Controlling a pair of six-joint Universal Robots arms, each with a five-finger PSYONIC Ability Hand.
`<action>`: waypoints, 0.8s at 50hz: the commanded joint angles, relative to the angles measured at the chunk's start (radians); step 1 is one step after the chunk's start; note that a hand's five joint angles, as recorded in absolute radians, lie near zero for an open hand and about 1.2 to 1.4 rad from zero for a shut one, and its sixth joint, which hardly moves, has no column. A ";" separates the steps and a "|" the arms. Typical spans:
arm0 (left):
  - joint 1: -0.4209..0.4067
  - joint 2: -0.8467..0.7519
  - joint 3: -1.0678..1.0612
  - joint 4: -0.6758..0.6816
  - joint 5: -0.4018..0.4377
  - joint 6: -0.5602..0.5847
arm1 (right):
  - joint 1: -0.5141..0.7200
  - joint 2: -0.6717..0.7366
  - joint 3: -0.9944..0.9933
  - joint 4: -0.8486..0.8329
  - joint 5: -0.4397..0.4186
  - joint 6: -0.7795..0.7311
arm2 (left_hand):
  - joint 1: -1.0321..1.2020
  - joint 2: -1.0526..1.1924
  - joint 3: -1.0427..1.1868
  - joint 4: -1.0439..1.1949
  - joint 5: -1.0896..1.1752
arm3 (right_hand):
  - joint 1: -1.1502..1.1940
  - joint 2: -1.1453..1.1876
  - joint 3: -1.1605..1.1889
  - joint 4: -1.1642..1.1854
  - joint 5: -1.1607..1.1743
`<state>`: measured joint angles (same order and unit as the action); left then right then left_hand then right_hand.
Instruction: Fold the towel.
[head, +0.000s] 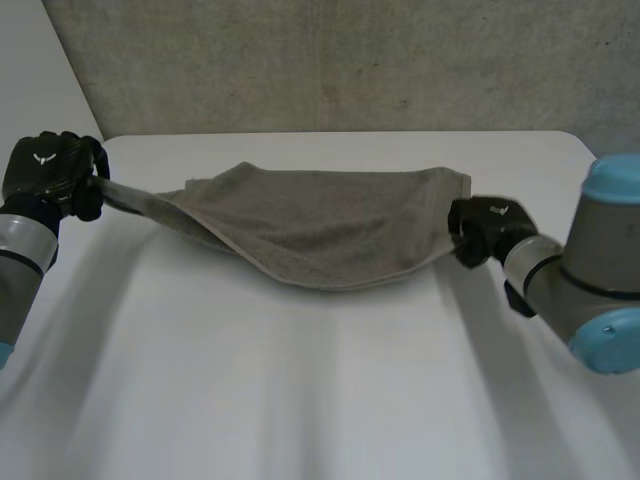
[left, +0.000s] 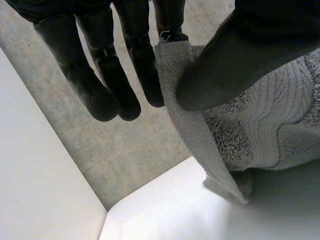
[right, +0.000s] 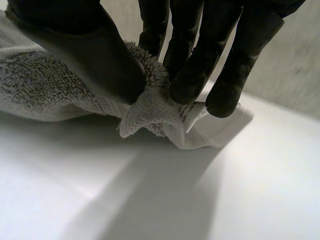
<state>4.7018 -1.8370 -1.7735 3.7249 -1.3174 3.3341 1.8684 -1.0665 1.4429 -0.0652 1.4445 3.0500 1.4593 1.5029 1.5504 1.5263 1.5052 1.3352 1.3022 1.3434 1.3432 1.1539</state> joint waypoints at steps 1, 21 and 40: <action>0.004 0.128 -0.046 -0.066 0.021 -0.013 | -0.060 -0.191 0.001 0.169 -0.013 -0.299 | -0.063 -0.107 -0.154 -0.130 -0.283 | 0.061 0.094 0.053 0.053 0.068; 0.027 0.493 -0.201 -0.267 0.145 -0.005 | -0.244 -0.540 -0.072 0.490 -0.142 -0.545 | -0.063 -0.107 -0.154 -0.130 -0.283 | 0.061 0.094 0.053 0.053 0.068; -0.081 0.030 0.006 -0.263 0.107 0.038 | -0.264 -0.135 -0.226 0.502 -0.158 -0.612 | -0.063 -0.107 -0.154 -0.130 -0.283 | 0.061 0.094 0.053 0.053 0.068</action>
<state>4.6723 -1.6067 -1.8991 3.4681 -1.1843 3.3463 1.6003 -1.3594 1.3141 0.4388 1.2701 2.4637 1.4593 1.5029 1.5505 1.5263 1.5052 1.3393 1.3022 1.3437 1.3432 1.1540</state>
